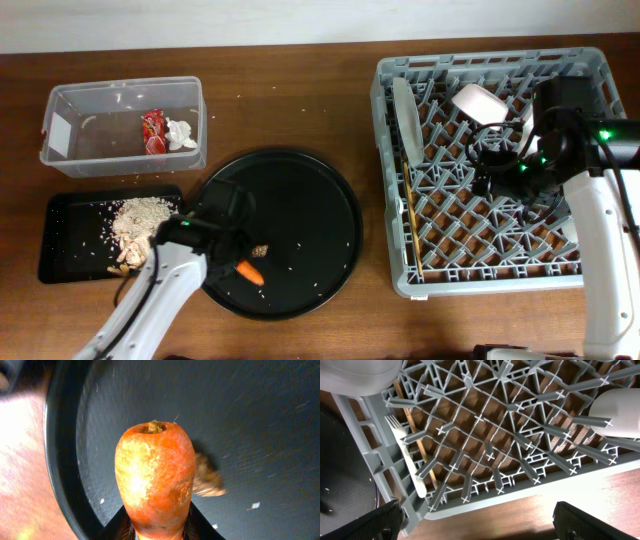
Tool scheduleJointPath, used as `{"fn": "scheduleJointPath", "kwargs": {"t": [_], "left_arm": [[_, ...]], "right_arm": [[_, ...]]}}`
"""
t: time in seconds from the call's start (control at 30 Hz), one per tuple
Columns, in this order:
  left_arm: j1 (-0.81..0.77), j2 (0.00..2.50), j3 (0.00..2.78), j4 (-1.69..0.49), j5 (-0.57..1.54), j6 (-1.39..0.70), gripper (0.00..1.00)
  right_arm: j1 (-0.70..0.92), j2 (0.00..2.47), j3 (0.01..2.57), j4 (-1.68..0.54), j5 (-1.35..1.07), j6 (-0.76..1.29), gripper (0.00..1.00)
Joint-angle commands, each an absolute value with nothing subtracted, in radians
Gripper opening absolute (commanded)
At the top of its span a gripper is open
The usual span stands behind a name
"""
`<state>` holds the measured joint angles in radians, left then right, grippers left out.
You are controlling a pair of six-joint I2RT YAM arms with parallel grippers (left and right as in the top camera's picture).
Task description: Sort waste into correct bins and load items into the dishwasher rack
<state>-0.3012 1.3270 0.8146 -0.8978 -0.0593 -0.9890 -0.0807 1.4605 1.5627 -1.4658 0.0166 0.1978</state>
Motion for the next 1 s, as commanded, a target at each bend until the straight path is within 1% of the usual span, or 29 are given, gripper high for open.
{"fn": "scheduleJointPath", "kwargs": {"t": [0.0,0.03,0.07,0.17,0.23,0.3,0.4,0.43,0.47,0.5,0.57,0.6,0.63,0.67,0.7,0.77,0.83,0.87,0.9,0.93,0.97], "left_arm": [[-0.009,1.232,0.923,-0.901,-0.131,-0.828,0.16],[0.095,1.232,0.933,-0.873,-0.141,-0.796,0.16],[0.26,1.236,0.933,-0.824,-0.165,-0.783,0.16],[0.505,1.301,0.933,-0.745,-0.162,-0.783,0.16],[0.577,1.4,0.933,-0.694,-0.162,-0.783,0.16],[0.603,1.539,0.933,-0.644,-0.162,-0.783,0.16],[0.604,1.644,0.933,-0.621,-0.162,-0.783,0.18],[0.604,1.649,0.933,-0.613,-0.162,-0.783,0.31],[0.604,1.649,0.933,-0.608,-0.162,-0.783,0.55],[0.604,1.649,0.935,-0.609,-0.16,-0.782,0.64],[0.603,1.645,1.003,-0.64,-0.045,-0.663,0.82],[0.602,1.629,1.09,-0.735,-0.012,-0.657,0.87],[0.589,1.606,1.157,-0.803,-0.01,-0.656,0.93],[0.561,1.575,1.206,-0.84,0.023,-0.602,0.93],[0.502,1.532,1.225,-0.862,0.067,-0.575,0.93],[0.323,1.494,1.225,-0.932,0.109,-0.528,0.95],[0.101,1.525,1.206,-1.021,0.109,-0.525,0.99],[-0.012,1.552,1.172,-1.027,0.13,-0.536,0.99],[-0.081,1.576,1.137,-1.027,0.157,-0.621,0.99],[-0.182,1.629,1.056,-0.973,0.242,-0.762,0.99],[-0.223,1.66,1.014,-0.923,0.251,-0.844,0.99]], "right_arm": [[-0.086,1.46,1.558,-1.467,0.011,0.191,0.99],[-0.086,1.46,1.557,-1.467,0.011,0.191,0.99],[-0.086,1.46,1.557,-1.468,0.011,0.191,0.99],[-0.086,1.46,1.558,-1.467,0.011,0.191,0.99],[-0.086,1.46,1.558,-1.467,0.011,0.191,0.99],[-0.086,1.46,1.557,-1.467,0.011,0.191,0.99],[-0.086,1.46,1.557,-1.466,0.011,0.191,0.99],[-0.086,1.46,1.557,-1.466,0.011,0.191,0.99],[-0.086,1.46,1.557,-1.466,0.011,0.191,0.99],[-0.086,1.46,1.558,-1.466,0.011,0.191,0.99],[-0.086,1.46,1.558,-1.467,0.011,0.191,0.99],[-0.086,1.46,1.558,-1.467,0.011,0.191,0.99],[-0.086,1.46,1.558,-1.466,0.011,0.191,0.99],[-0.086,1.46,1.558,-1.466,0.011,0.191,0.99],[-0.086,1.46,1.558,-1.466,0.011,0.191,0.99],[-0.086,1.46,1.558,-1.466,0.011,0.191,0.99],[-0.086,1.46,1.558,-1.466,0.011,0.191,0.99],[-0.086,1.46,1.558,-1.466,0.011,0.191,0.99],[-0.086,1.46,1.558,-1.466,0.011,0.191,0.99],[-0.086,1.46,1.558,-1.467,0.011,0.191,0.99],[-0.086,1.46,1.558,-1.467,0.011,0.191,0.99]]}}
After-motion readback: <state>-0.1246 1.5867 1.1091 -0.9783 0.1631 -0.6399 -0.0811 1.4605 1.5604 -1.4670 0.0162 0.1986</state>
